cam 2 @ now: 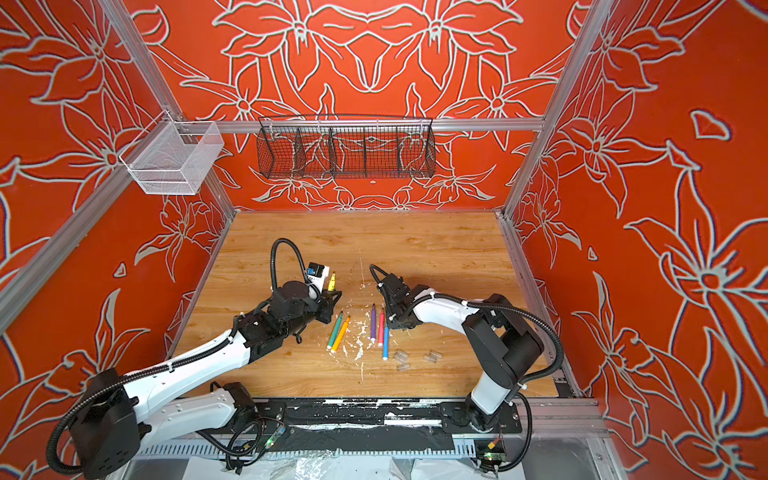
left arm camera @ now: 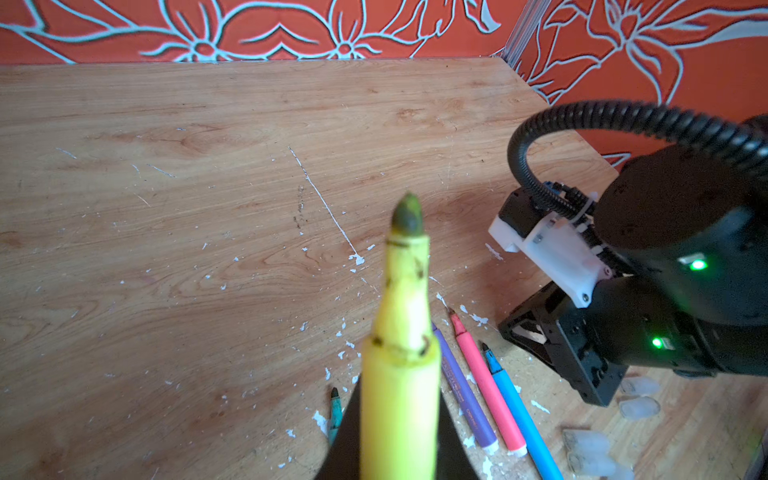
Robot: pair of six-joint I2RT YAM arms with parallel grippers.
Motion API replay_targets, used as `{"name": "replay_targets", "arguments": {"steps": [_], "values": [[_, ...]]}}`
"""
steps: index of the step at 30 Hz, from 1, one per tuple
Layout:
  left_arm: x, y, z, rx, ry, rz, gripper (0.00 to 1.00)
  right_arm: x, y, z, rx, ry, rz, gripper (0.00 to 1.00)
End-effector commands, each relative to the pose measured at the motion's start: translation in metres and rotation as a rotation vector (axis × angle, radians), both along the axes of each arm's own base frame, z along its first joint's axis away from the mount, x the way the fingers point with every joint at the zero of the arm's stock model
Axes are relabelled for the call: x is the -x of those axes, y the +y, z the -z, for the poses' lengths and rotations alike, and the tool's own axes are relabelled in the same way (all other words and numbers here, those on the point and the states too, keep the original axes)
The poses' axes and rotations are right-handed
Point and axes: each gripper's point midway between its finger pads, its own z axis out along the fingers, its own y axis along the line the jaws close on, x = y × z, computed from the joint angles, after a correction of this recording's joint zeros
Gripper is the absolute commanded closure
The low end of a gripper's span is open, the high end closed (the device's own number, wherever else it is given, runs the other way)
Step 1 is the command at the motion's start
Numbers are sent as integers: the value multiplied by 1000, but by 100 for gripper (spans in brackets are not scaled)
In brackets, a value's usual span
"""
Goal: Insert the pens into the pen caps
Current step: 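Grasp the clear plastic cap with the right gripper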
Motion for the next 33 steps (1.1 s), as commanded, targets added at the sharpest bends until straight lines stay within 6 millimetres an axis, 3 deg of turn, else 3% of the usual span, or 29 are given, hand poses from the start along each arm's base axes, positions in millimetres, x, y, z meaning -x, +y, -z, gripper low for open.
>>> {"name": "replay_targets", "arguments": {"steps": [1, 15, 29, 33], "values": [[-3, -2, -8, 7, -30, 7, 100, 15, -8, 15, 47, 74, 2, 78], [-4, -2, -8, 4, -36, 10, 100, 22, -16, 1, 32, 34, 5, 69], [4, -8, -12, 13, -47, 69, 100, 20, -15, 15, 69, 74, 4, 75], [4, -7, -13, 22, -53, 63, 100, 20, -15, 14, 67, 73, 5, 82]]}}
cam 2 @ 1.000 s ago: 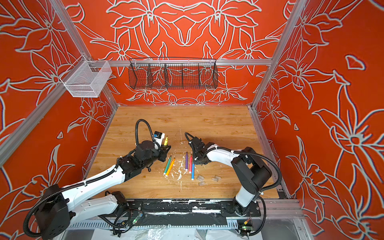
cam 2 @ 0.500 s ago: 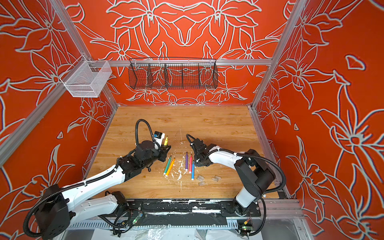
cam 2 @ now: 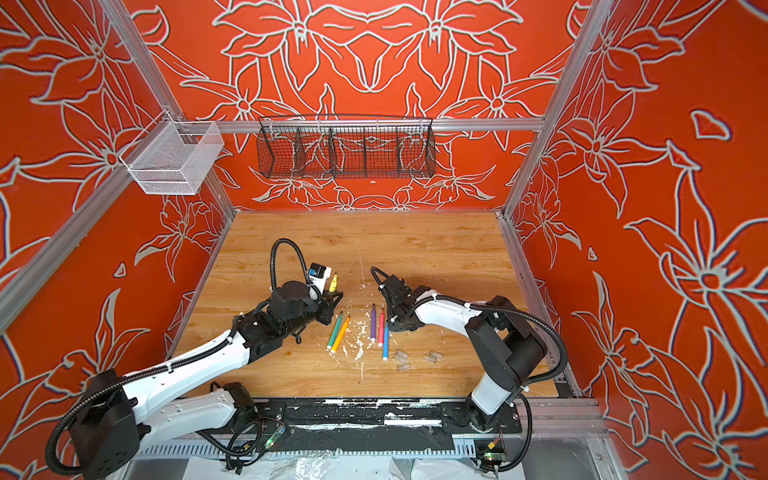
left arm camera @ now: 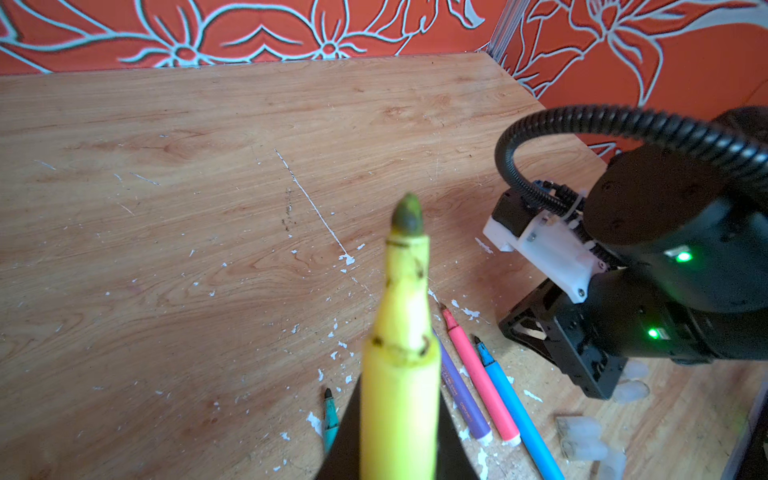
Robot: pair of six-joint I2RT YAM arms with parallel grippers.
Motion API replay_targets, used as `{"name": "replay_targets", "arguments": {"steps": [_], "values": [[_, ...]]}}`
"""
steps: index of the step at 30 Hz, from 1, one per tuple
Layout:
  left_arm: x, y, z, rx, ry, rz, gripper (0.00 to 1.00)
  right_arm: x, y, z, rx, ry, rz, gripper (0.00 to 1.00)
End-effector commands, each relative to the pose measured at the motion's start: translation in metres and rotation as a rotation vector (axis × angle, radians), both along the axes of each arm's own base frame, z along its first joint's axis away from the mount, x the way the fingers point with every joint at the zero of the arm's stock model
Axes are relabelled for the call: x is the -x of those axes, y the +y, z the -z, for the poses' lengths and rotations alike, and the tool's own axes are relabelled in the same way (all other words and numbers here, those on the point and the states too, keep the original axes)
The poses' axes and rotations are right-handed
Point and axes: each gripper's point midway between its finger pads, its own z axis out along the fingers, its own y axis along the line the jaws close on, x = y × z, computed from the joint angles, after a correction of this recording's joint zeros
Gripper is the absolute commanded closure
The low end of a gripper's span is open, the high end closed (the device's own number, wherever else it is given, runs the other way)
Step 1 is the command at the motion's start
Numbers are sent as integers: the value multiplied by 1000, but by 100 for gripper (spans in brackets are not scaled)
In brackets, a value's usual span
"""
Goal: Insert the pens into the pen caps
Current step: 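Grasp the clear plastic cap with the right gripper, then lift the clear cap with the right gripper toward the yellow marker tip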
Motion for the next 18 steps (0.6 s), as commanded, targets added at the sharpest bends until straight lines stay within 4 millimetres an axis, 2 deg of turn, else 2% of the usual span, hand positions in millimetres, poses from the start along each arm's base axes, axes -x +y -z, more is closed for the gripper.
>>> {"name": "replay_targets", "arguments": {"steps": [1, 7, 10, 13, 18], "values": [[0, -2, -10, 26, -38, 16, 100, 12, -9, 13, 54, 52, 4, 84], [5, -5, -6, 69, -22, 30, 100, 7, -20, 1, 88, -5, 30, 90], [10, -7, -8, 76, -19, 55, 100, 0, -27, -20, 89, -75, 68, 92], [17, -8, -12, 101, -40, 90, 100, -7, -21, -57, 12, -152, 98, 92], [25, -8, -24, 150, -76, 112, 100, -28, -3, -138, -212, -348, 173, 94]]}}
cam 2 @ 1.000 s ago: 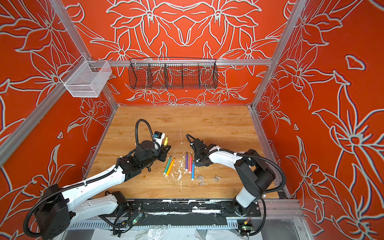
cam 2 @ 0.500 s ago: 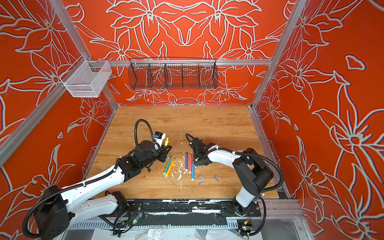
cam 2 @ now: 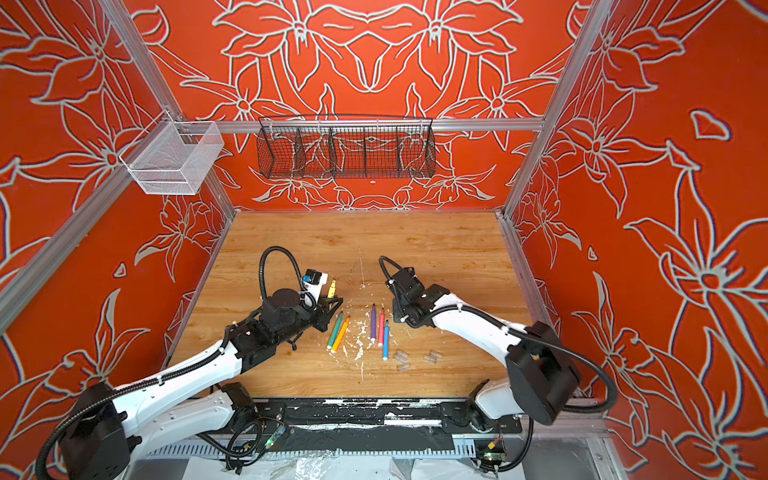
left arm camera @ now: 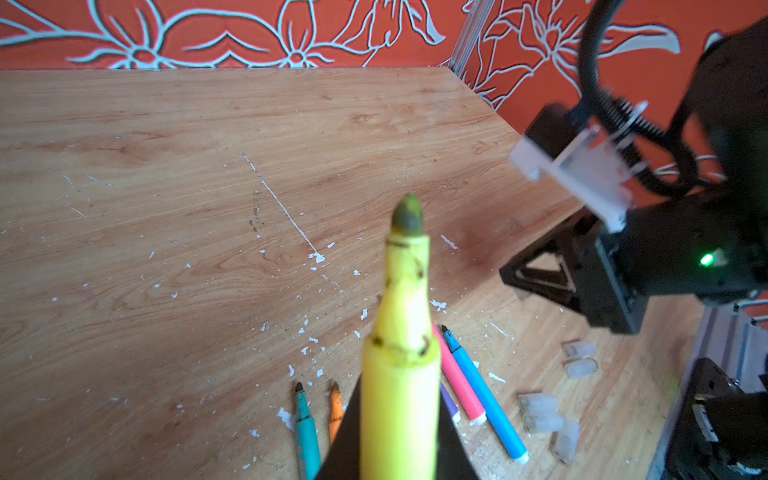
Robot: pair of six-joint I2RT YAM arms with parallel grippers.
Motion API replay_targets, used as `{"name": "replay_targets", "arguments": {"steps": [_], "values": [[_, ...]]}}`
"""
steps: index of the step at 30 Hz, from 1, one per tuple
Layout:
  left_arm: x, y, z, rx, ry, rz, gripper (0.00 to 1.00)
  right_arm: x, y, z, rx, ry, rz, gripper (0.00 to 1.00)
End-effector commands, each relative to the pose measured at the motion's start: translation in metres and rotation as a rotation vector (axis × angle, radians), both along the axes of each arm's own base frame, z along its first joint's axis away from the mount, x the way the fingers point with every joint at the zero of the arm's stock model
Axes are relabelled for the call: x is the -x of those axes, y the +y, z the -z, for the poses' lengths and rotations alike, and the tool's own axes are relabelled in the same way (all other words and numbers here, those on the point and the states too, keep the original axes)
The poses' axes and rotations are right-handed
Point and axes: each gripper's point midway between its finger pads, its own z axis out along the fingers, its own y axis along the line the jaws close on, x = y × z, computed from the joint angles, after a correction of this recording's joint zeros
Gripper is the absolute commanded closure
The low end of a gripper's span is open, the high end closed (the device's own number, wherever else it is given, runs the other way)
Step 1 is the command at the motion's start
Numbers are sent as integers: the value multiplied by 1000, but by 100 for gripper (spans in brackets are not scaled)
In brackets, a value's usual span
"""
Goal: Insert the pens into the pen caps
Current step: 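Lift the clear cap with the right gripper toward the yellow marker tip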
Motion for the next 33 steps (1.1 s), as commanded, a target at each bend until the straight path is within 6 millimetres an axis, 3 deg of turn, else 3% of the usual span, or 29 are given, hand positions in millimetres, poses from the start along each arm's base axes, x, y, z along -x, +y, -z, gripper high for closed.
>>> {"name": "replay_targets", "arguments": {"steps": [1, 5, 7, 8, 10, 14, 17, 22, 25, 33], "values": [[2, -5, -19, 61, -48, 29, 100, -20, 8, -67, -153, -172, 83, 96], [4, -9, -18, 78, -28, 46, 100, -33, 13, -125, -306, -346, 121, 98], [3, -12, -15, 83, -6, 48, 100, -35, 9, -137, -325, -396, 131, 98], [3, -13, -17, 94, -2, 55, 100, -35, 4, -140, -313, -420, 142, 100], [1, -20, -3, 91, 58, 64, 100, -35, -5, -138, -292, -469, 139, 100], [4, -42, 7, 128, 150, 145, 100, -26, -9, -119, -388, -510, 140, 100], [6, -60, 12, 174, 216, 216, 100, -20, -1, -122, -478, -529, 106, 100], [-23, -67, 18, 287, 320, 89, 100, -15, -11, -132, -517, -585, 133, 100], [-23, -92, 12, 326, 294, 192, 100, -10, -12, -137, -575, -617, 128, 100], [0, -128, 30, 167, 254, 378, 100, -6, 22, -149, -746, -624, -5, 100]]}}
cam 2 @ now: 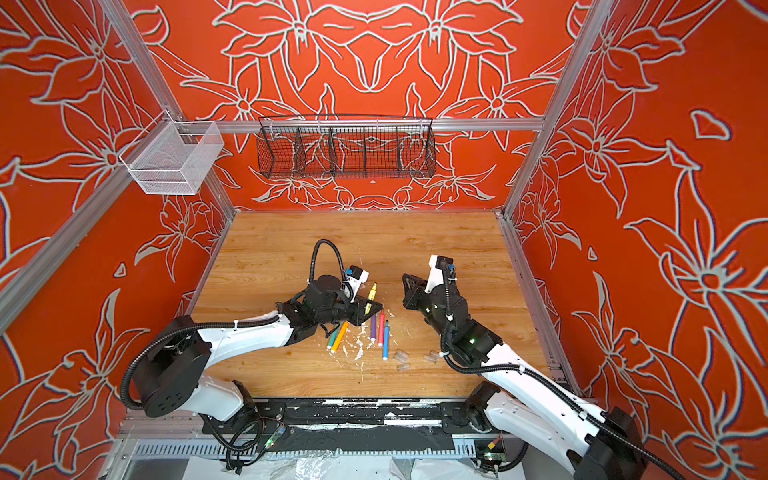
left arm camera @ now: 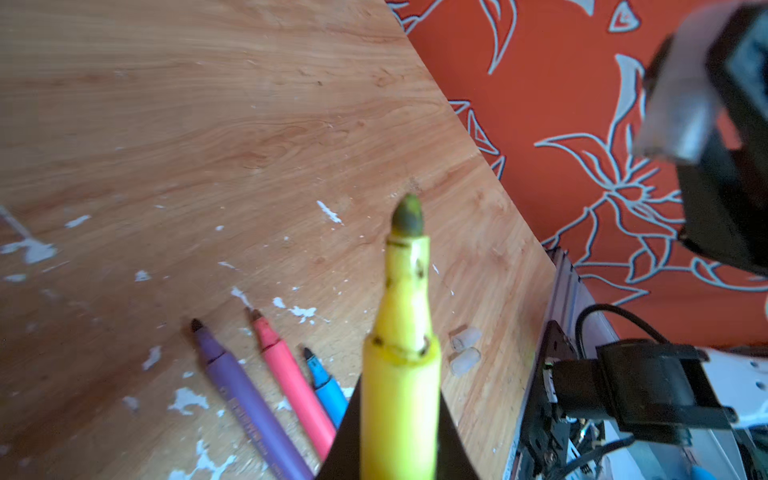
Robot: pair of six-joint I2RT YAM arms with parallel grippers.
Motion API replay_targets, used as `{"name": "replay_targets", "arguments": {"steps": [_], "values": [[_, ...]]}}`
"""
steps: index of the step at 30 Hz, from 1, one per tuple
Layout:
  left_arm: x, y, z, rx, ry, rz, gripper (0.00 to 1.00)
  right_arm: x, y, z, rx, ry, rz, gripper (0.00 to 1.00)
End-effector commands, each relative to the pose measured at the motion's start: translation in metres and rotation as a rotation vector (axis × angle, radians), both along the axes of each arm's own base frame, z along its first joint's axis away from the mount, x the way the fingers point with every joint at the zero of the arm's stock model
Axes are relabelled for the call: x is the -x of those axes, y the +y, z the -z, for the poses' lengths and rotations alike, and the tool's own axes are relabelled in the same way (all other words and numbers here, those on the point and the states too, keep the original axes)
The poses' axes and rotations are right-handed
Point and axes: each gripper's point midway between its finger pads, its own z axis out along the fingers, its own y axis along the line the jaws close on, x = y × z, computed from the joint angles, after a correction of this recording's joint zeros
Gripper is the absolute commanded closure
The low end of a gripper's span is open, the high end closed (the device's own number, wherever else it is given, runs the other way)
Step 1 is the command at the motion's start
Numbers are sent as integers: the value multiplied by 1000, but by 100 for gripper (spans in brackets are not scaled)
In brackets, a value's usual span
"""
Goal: Insert the pens into the pen caps
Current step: 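Lift the clear cap with the right gripper toward the yellow marker tip, then align the held cap above the yellow marker tip with the right gripper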
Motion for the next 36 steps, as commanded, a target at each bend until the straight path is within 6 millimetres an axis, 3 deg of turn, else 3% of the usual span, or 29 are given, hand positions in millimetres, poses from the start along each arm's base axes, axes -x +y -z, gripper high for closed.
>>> {"name": "replay_targets", "arguments": {"steps": [1, 11, 30, 36], "values": [[10, -15, -13, 25, -62, 102, 100, 2, 21, -17, -106, -62, -99, 100], [25, -25, -21, 39, -102, 161, 100, -4, 27, -1, -132, -36, -99, 100], [22, -12, -27, 1, -160, 115, 100, -7, 45, 15, -145, 20, -158, 100], [23, -13, -28, 4, -168, 126, 100, -8, 27, 16, -154, 16, -74, 100]]}}
